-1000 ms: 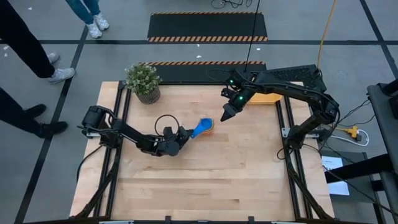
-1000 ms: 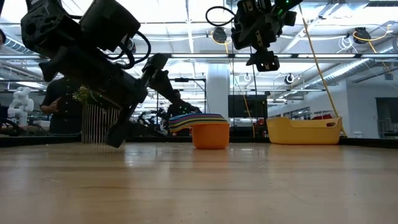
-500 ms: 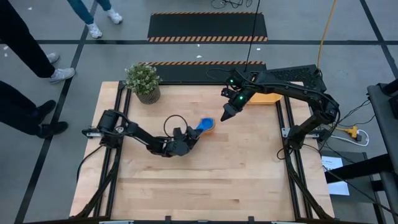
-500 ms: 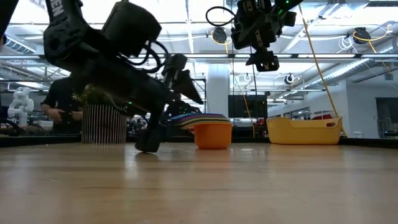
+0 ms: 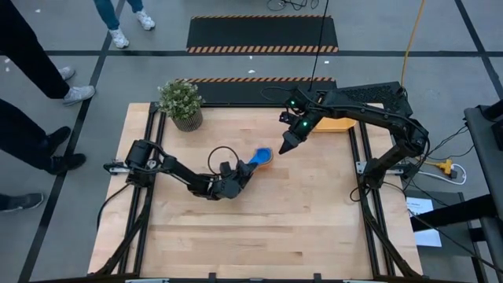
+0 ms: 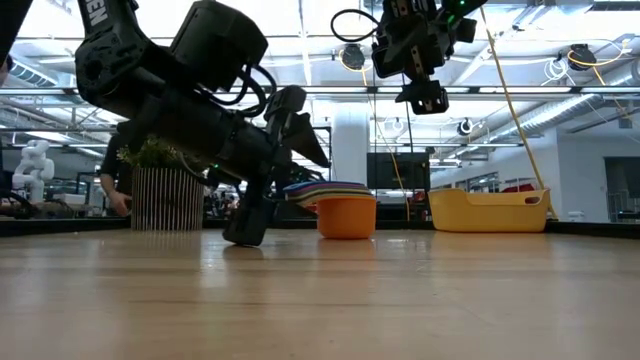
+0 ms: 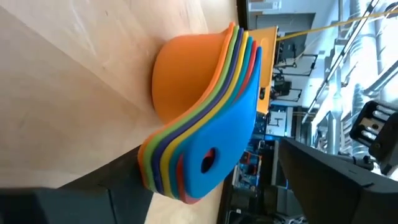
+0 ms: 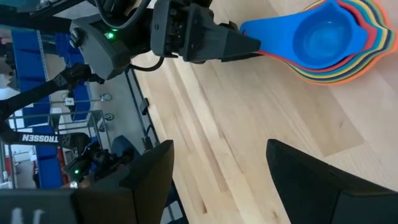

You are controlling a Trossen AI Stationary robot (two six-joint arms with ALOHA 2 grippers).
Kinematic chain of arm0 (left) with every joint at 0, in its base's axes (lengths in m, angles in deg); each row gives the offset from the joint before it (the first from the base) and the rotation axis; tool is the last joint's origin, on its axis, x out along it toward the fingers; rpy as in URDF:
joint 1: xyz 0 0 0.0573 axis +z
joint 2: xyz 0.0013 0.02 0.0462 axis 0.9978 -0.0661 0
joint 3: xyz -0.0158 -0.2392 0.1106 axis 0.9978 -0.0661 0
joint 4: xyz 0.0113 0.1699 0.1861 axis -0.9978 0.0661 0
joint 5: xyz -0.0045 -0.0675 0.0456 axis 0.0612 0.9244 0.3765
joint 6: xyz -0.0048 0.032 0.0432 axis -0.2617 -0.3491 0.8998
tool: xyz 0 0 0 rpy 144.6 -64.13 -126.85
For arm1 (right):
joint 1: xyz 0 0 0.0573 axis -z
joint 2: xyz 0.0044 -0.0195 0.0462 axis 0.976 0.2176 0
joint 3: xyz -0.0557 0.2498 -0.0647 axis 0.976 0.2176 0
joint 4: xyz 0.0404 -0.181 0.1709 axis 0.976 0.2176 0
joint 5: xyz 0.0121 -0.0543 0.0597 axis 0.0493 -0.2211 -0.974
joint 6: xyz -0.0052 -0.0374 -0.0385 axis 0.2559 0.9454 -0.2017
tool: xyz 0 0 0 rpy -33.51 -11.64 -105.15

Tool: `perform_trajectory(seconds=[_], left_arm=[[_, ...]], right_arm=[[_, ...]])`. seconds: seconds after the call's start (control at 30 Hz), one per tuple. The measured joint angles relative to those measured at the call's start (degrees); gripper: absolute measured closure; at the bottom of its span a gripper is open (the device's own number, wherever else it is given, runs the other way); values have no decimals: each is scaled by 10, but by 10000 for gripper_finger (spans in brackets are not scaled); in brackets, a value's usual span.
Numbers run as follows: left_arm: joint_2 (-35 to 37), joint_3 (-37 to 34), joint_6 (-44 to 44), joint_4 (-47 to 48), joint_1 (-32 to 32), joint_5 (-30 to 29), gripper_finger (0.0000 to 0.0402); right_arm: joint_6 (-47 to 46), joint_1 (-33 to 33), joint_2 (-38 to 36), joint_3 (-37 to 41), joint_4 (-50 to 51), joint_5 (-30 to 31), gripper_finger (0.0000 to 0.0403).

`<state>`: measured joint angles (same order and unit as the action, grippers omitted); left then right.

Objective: Nest measuring cups in basket
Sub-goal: Put the nested measuring cups into the yellow bin

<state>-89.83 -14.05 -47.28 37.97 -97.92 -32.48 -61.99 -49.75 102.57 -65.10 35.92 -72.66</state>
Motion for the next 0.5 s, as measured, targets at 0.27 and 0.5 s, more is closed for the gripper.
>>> perform_trajectory(seconds=[0.27,0.5], left_arm=[[0,-1,-11,15,1,-11,148],[-1,-1,-14,15,1,-16,166]], right_arm=[[8,0,0,0,0,-12,154],[11,0,0,0,0,-11,154]])
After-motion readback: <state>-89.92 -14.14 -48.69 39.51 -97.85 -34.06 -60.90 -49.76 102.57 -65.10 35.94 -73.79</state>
